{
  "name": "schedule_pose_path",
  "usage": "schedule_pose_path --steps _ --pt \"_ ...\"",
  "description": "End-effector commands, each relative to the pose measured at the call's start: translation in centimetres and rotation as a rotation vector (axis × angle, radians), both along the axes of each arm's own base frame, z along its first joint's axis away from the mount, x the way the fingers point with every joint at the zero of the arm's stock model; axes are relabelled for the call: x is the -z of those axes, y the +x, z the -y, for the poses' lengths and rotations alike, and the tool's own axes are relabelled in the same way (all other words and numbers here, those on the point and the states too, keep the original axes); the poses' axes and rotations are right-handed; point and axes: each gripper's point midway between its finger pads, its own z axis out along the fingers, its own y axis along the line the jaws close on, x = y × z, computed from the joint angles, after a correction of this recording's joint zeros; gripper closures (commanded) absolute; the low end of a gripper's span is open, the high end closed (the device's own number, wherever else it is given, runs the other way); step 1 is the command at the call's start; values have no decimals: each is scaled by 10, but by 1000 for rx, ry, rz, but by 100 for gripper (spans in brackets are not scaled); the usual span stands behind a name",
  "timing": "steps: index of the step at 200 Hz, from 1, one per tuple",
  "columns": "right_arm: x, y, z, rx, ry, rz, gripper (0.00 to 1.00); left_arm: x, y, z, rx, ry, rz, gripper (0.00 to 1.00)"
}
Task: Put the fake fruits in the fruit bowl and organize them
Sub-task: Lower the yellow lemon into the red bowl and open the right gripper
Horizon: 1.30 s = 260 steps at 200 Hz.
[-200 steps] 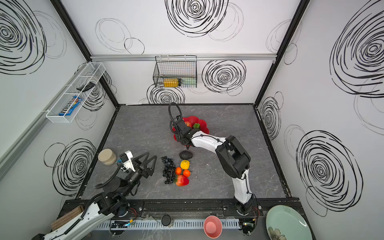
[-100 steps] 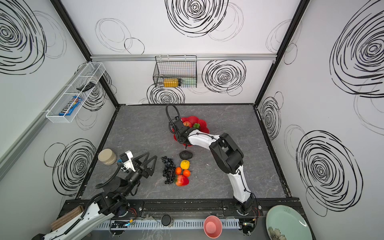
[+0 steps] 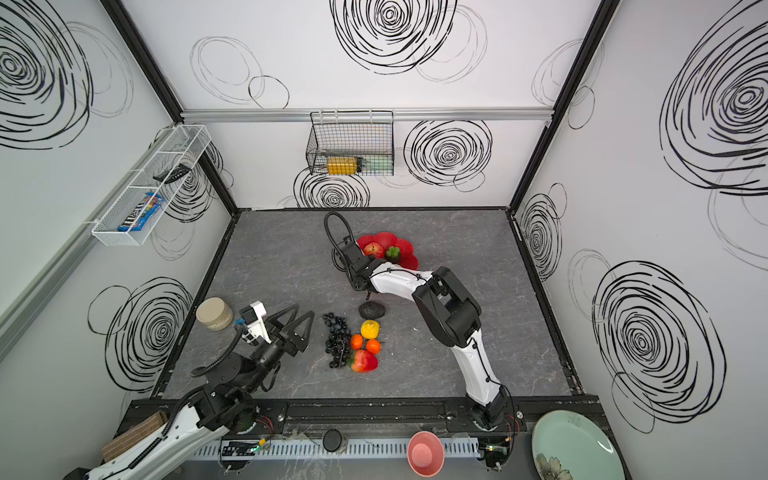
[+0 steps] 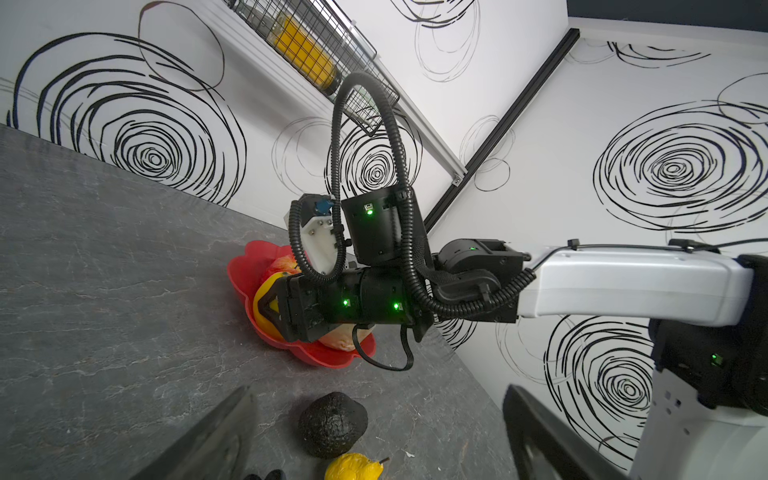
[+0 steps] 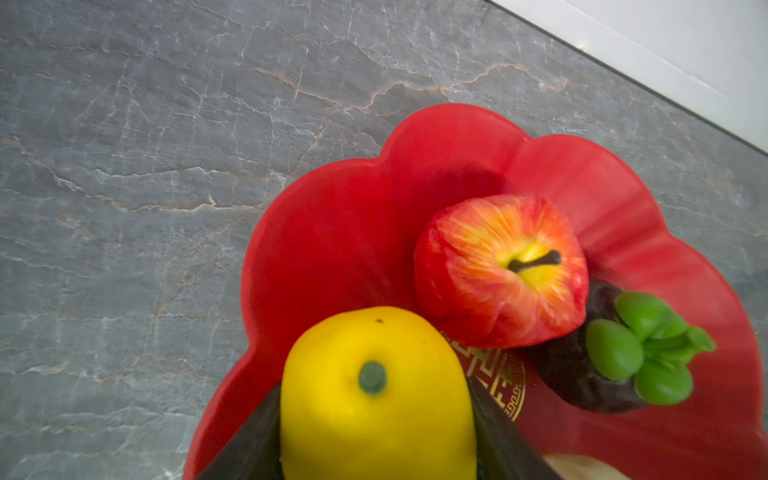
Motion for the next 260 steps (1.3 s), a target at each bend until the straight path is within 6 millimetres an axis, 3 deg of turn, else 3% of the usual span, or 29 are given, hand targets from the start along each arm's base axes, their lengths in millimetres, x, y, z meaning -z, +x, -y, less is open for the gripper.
schedule_pose_path --steps 1,109,214,260 --pt "-8 8 -9 -5 -2 43 39 41 2 3 7 41 -50 4" --pt "-9 12 -11 -7 -18 57 31 41 2 3 9 40 -48 4" --pt "-26 10 -17 -20 22 37 22 41 3 3 9 41 -50 4" --pt "-44 6 -18 -26 58 41 22 42 3 3 8 40 -52 4"
